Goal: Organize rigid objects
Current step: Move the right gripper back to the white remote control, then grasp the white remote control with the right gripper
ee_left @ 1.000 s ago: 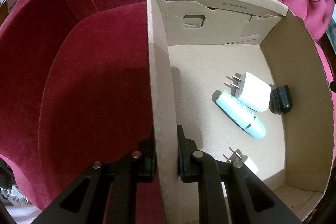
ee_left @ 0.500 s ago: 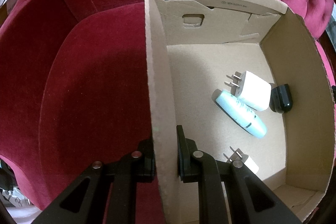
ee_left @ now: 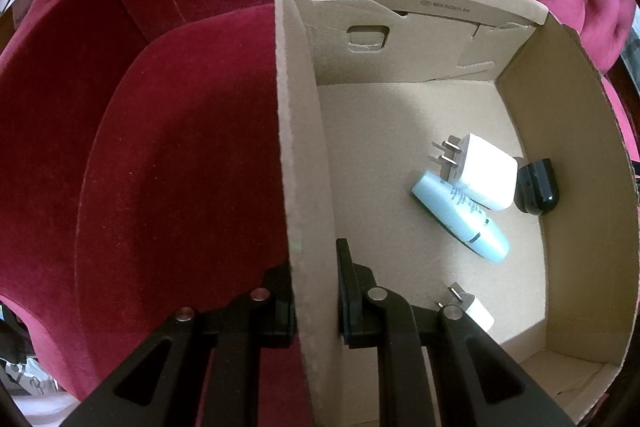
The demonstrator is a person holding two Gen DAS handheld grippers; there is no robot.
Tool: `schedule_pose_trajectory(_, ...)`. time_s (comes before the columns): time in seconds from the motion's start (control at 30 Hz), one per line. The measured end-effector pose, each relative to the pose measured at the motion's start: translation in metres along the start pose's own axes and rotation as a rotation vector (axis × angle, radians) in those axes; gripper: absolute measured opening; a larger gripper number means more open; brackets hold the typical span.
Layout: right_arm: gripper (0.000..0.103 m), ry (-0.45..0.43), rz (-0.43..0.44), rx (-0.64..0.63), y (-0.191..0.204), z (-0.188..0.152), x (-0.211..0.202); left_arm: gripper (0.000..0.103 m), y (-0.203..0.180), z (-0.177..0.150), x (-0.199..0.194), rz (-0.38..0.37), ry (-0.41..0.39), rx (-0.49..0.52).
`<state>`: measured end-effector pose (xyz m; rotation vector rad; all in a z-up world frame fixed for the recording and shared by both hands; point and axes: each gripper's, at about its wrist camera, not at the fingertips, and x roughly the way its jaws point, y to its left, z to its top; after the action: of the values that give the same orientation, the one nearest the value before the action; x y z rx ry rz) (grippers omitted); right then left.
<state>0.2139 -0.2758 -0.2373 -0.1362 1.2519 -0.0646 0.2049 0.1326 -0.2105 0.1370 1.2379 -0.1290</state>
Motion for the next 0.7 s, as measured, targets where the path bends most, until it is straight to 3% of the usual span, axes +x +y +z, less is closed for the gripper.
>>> schedule_pose_trajectory(0.23,0.1,0.014,0.016,-0.057,-0.008,0.012,0.013,0.016,-0.001,0.0,0.0,0.009,0.002,0.008)
schedule_pose_trajectory(0.5,0.073,0.021,0.04,-0.074,0.0,0.014,0.017,0.016,-0.003,0.0,0.001,0.009,0.003,0.007)
schedule_pose_trajectory(0.57,0.054,0.01,0.063,-0.072,0.002,0.014,0.013,0.016,-0.003,0.001,0.001,0.007,0.004,0.005)
schedule_pose_trajectory(0.7,0.051,0.015,0.057,-0.062,0.004,0.013,0.011,0.016,-0.005,0.001,0.001,0.013,0.006,0.013)
